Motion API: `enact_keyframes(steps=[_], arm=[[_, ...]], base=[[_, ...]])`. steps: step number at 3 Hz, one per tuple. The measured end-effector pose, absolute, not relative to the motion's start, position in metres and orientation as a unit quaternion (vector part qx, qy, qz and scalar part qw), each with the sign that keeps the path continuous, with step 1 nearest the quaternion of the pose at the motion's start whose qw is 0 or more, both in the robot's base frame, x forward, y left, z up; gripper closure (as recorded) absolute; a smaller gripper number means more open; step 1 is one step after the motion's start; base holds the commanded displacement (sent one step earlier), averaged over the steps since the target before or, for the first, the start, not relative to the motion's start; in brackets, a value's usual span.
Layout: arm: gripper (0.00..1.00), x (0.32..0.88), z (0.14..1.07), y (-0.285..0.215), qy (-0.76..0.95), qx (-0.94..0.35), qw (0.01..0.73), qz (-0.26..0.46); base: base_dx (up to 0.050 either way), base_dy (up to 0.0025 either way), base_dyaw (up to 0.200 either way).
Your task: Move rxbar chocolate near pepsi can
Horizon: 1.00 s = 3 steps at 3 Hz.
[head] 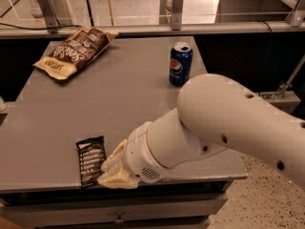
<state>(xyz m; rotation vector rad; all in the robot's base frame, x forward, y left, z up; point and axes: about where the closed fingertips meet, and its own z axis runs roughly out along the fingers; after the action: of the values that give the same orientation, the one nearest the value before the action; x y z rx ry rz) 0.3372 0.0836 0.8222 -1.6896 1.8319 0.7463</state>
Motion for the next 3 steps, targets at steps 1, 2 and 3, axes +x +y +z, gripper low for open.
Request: enact_keyframes(steps=[1,2,3], arm=[[0.88,0.338,0.823,0.08,0.681,-0.624,0.267,0.274],[1.0,0.34,0.825,0.076,0.683,-0.623,0.268,0.271],[1.0,0.343,0.831,0.067,0.687,-0.617,0.276,0.265]], base=[[0.0,0.0,0.0],[0.0,0.0,0.0],[0.0,0.0,0.0]])
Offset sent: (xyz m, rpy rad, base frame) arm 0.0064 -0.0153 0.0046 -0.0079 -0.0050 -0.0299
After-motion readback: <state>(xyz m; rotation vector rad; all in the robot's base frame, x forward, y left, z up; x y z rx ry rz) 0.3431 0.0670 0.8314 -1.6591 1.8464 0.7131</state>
